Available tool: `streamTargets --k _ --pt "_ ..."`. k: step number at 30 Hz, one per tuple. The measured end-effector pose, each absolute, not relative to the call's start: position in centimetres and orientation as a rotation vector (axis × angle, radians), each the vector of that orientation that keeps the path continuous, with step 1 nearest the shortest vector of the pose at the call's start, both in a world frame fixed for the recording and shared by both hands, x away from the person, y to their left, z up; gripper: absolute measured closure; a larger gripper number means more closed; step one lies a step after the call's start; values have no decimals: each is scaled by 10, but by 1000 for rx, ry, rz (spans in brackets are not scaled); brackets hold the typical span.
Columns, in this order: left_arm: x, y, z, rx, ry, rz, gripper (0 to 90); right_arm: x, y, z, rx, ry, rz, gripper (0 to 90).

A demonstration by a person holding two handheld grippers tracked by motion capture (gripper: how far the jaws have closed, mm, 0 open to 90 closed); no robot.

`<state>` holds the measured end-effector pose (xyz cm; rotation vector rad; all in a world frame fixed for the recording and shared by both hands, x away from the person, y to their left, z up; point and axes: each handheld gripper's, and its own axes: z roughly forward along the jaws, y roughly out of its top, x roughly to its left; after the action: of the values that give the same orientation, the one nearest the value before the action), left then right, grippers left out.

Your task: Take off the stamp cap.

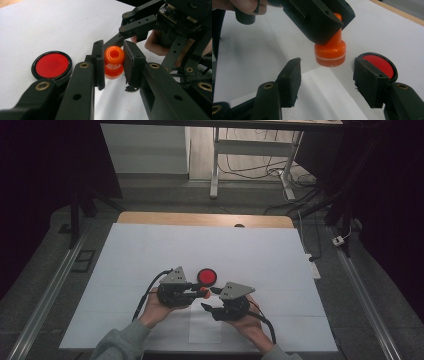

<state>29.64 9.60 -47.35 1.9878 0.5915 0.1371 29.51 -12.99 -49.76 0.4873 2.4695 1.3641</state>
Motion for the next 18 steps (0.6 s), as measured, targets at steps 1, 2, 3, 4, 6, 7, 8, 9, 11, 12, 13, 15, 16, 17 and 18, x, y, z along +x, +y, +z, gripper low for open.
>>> streamTargets --k 1,2,3,4,6,7,8,9,11,12,13,15,16,17,18 --pt "296 96 -474 1989 590 137 717 295 -130 -498 486 2471 1360 394" --pt "296 95 -474 1988 592 137 717 295 -130 -498 484 2470 1358 397" --pt "296 95 -474 1989 592 138 717 295 -130 -498 482 2469 1355 403" --pt "296 95 -474 1989 593 139 718 295 -130 -497 482 2468 1353 409" --pt "296 95 -474 1988 595 140 717 296 -130 -497 490 2462 1360 420" --pt "296 95 -474 1989 594 138 717 296 -130 -497 492 2459 1357 424" --pt "296 95 -474 1990 593 138 717 295 -130 -498 492 2459 1355 430" --pt "296 95 -474 1991 593 138 717 295 -130 -498 488 2463 1349 437" --pt "296 94 -475 1995 590 135 717 295 -129 -498 482 2460 1348 452" --pt "295 93 -476 1994 591 133 717 294 -128 -498 481 2456 1354 461" --pt "296 93 -476 1999 587 133 717 294 -128 -498 478 2456 1354 470" --pt "295 92 -476 2000 588 132 717 294 -128 -498 481 2452 1350 494" --pt "295 92 -476 2001 587 132 717 294 -128 -498 482 2453 1345 506" --pt "295 92 -477 1999 589 132 717 294 -128 -498 484 2453 1346 518" --pt "295 92 -477 1999 589 131 717 294 -128 -498 489 2450 1351 526"
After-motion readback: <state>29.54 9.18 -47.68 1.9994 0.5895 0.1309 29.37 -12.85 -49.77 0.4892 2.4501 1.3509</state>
